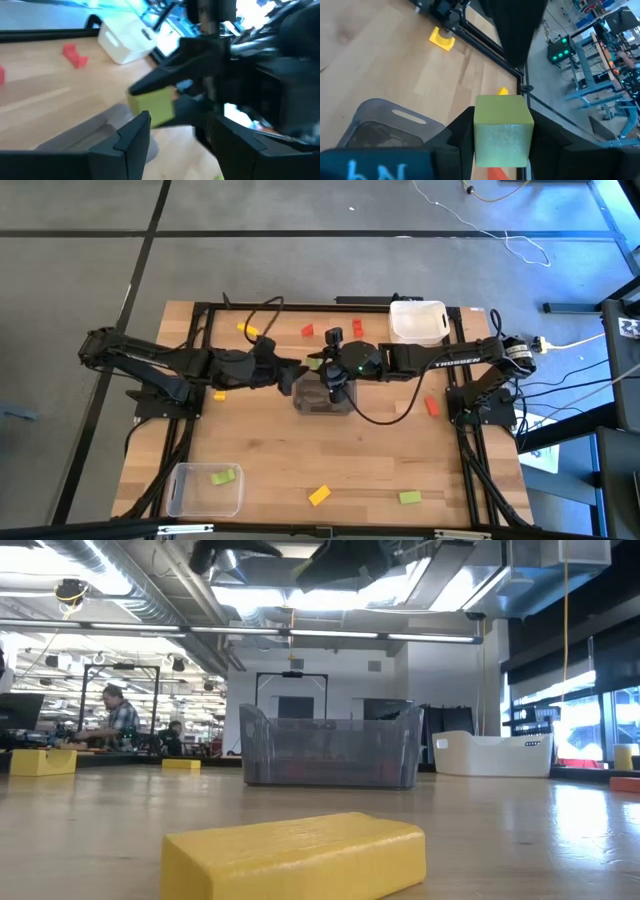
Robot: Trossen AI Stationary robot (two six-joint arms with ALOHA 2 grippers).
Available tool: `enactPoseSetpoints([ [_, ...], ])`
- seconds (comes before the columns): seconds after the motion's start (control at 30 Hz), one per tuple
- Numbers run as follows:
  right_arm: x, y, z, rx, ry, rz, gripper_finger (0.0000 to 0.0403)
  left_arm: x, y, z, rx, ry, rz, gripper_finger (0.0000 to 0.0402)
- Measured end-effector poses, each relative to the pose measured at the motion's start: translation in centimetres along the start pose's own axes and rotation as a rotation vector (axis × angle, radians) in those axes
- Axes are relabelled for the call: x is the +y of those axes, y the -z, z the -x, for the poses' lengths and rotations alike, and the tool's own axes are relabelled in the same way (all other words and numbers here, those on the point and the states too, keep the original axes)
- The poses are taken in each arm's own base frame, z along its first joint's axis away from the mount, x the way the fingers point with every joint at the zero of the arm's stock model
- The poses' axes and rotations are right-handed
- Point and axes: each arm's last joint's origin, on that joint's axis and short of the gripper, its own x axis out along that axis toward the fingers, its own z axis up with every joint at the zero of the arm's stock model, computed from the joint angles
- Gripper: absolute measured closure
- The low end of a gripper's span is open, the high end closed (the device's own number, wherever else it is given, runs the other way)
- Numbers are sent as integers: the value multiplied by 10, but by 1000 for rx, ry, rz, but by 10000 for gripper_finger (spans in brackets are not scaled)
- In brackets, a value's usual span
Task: Sort & place blocks by color
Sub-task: Put the top green block into the transparent bin
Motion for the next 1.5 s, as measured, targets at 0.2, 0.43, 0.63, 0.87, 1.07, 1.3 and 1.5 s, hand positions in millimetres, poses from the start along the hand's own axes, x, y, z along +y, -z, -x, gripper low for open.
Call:
enactPoseSetpoints([
  [0.2, -1, 0, 0, -4, 6, 3, 271, 2, 20, -24, 19, -56, -34, 211],
  [0.43, 0, 0, 0, -1, 5, 5, 271, 3, 24, -30, -32, -100, -65, 211],
  [0.63, -1, 0, 0, -3, 6, 4, 271, 0, 22, -23, -91, -126, -81, 211],
  [0.87, 0, 0, 0, -4, 4, 4, 271, -2, 24, -21, -133, -150, -86, 211],
  [1.07, 0, 0, 0, -4, 3, 4, 271, -6, 21, -21, -151, -114, -55, 211],
  [1.3, 0, 0, 0, -4, 4, 5, 271, -2, 24, -28, -149, -139, -68, 211],
  [1.5, 0, 0, 0, 0, 2, 6, 271, 0, 25, -34, -152, -153, -73, 211],
])
